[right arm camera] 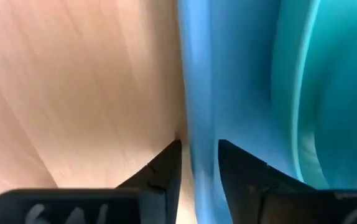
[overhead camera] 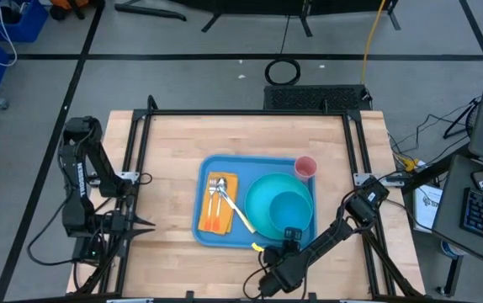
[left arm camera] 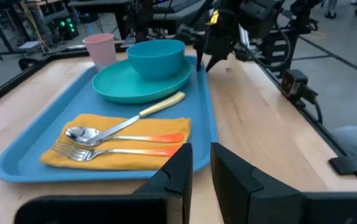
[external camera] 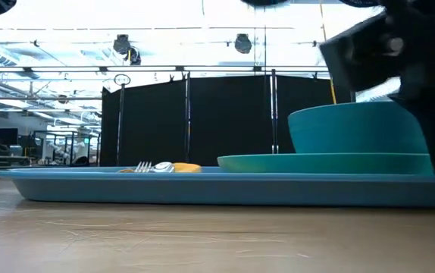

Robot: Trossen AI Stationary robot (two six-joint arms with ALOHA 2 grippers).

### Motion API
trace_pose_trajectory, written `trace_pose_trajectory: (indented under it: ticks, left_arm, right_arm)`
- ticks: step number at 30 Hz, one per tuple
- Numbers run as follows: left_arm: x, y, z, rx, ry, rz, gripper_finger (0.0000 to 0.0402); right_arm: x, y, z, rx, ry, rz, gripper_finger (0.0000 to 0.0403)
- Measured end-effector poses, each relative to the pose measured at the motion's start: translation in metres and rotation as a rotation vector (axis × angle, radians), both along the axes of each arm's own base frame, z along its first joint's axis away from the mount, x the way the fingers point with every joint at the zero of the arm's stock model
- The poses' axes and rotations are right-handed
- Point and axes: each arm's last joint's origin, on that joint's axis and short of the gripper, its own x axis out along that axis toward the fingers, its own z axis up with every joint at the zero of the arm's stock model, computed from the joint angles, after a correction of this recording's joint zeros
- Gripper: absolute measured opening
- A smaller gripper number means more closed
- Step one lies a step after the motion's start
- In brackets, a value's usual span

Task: Set up tray
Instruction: Adjust the blue serving tray, then put the yellow knife on the yellow napkin to the right of the orange spoon on the blue serving tray

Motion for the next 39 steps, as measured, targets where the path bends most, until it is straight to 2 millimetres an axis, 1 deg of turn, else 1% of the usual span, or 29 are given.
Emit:
trace_pose_trajectory:
  ticks: [4,7,13,19,21,24,28,32,36,39]
  left_arm:
    - [0.001,0.0,0.0,0.006,0.005,0.004,0.0063]
    - [0.001,0.0,0.0,0.0,0.011,0.003,0.0063]
    - [0.001,-0.001,-0.001,-0.001,0.025,0.002,0.0063]
    - [0.001,-0.001,-0.001,-0.001,0.026,0.002,0.0063]
    - [0.001,-0.001,-0.001,-0.004,0.026,0.002,0.0063]
    - [0.001,-0.001,-0.001,-0.005,0.025,0.002,0.0063]
    - [0.001,-0.001,-0.001,-0.005,0.024,0.002,0.0063]
    - [0.001,-0.001,-0.001,-0.005,0.025,0.002,0.0063]
    - [0.001,-0.001,-0.001,-0.005,0.025,0.001,0.0063]
    - [0.001,-0.001,-0.001,-0.005,0.026,0.001,0.0063]
  right_arm:
    - [-0.008,-0.003,0.004,-0.064,0.07,-0.002,0.0101]
    - [-0.012,-0.005,0.006,-0.102,0.1,-0.005,0.0089]
    - [-0.01,-0.003,0.004,-0.048,0.096,-0.04,0.0058]
    - [-0.014,0.002,0.004,-0.012,0.113,-0.067,0.0055]
    - [-0.014,0.003,0.007,0.007,0.098,-0.091,0.0054]
    - [-0.012,0.004,0.016,0.036,0.033,-0.101,0.0054]
    - [-0.011,0.002,0.033,0.021,-0.06,-0.046,0.0054]
    - [-0.01,-0.002,0.05,0.032,-0.154,-0.082,0.0054]
    - [-0.002,-0.004,0.072,0.087,-0.35,-0.117,0.0054]
    - [0.011,-0.008,0.089,0.138,-0.549,-0.156,0.0054]
